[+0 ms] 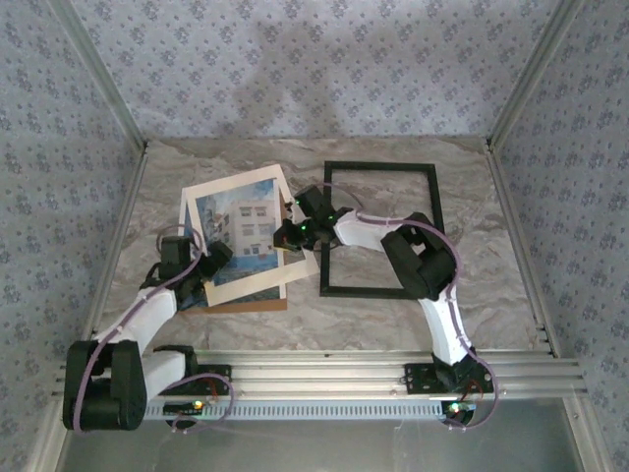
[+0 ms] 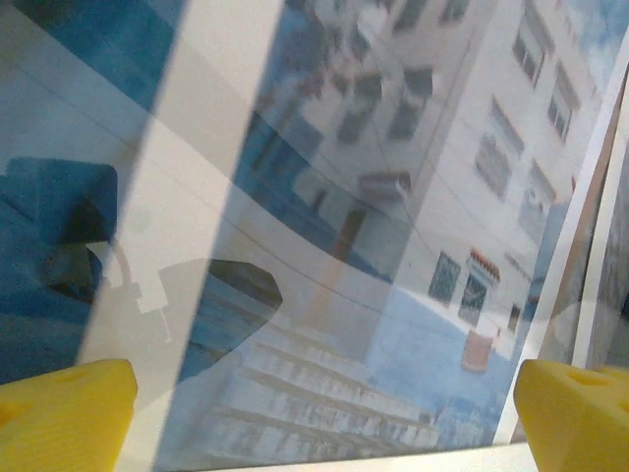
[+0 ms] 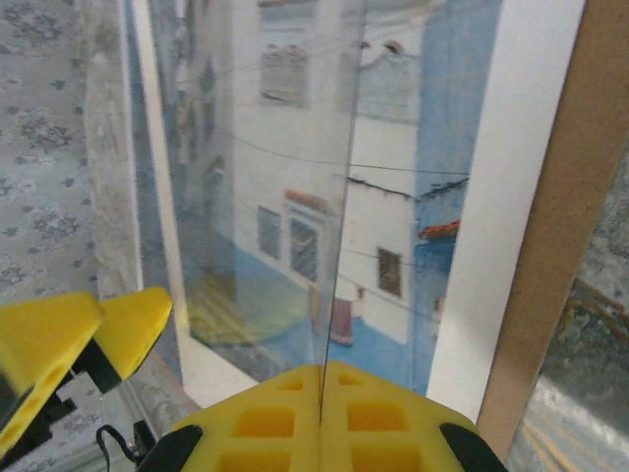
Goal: Put the photo into the frame
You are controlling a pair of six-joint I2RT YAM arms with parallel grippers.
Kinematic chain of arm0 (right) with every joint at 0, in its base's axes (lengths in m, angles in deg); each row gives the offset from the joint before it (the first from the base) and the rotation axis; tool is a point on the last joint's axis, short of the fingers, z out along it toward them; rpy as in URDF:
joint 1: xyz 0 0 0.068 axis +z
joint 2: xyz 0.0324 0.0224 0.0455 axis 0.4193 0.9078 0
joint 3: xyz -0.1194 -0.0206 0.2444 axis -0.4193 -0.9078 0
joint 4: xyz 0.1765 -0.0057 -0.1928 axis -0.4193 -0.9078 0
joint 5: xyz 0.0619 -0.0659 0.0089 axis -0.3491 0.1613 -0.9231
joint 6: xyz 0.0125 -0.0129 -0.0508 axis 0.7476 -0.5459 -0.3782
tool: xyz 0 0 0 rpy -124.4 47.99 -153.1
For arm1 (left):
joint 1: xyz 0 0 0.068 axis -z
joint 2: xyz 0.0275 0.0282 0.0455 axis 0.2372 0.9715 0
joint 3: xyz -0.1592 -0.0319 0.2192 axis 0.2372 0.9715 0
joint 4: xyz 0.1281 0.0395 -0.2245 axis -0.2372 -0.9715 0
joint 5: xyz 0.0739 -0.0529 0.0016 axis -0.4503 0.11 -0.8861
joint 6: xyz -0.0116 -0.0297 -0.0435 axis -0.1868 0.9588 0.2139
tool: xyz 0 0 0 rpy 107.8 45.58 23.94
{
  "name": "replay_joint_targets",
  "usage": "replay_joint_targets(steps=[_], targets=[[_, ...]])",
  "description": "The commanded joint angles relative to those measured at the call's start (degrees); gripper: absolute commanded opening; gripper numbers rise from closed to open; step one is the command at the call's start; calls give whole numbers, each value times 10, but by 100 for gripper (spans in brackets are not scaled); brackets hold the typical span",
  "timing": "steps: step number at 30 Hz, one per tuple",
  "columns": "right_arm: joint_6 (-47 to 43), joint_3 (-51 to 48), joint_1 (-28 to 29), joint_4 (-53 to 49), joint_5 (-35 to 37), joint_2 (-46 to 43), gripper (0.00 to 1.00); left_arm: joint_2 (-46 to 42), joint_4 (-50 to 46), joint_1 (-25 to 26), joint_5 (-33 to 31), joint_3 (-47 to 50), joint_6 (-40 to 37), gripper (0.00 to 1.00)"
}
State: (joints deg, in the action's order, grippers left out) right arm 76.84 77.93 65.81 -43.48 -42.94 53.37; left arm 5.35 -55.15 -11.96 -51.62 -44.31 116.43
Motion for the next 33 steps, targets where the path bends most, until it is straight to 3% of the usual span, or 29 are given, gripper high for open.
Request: replay_joint_targets(steps=[1,7,12,15,22,31,33], targets=[[-50,14,-8,-34,-18,-65,0,-33,-43,-22,-30,-61,-26,99],[-80,-4,-30,-65,-32,-117,0,-19,-42,-37,-47,-134,-36,99],[-80,-81,-76,-62,-17,-191,0,17,8,-30,2,-144,-18,98],[-80,-130,-106,-77,-12,-238,0,44,40,-2,35,-155,-27,99],[-80,-262,-162,-95,-1,-326,0,126,67,105,24,-203,-53,98],[-59,-365,-185,-67,46,-382,0,263,111,177,31,-234,-36,99],[-58,-377,-186,-59,50,-381,8,277,120,181,36,-230,-31,98]])
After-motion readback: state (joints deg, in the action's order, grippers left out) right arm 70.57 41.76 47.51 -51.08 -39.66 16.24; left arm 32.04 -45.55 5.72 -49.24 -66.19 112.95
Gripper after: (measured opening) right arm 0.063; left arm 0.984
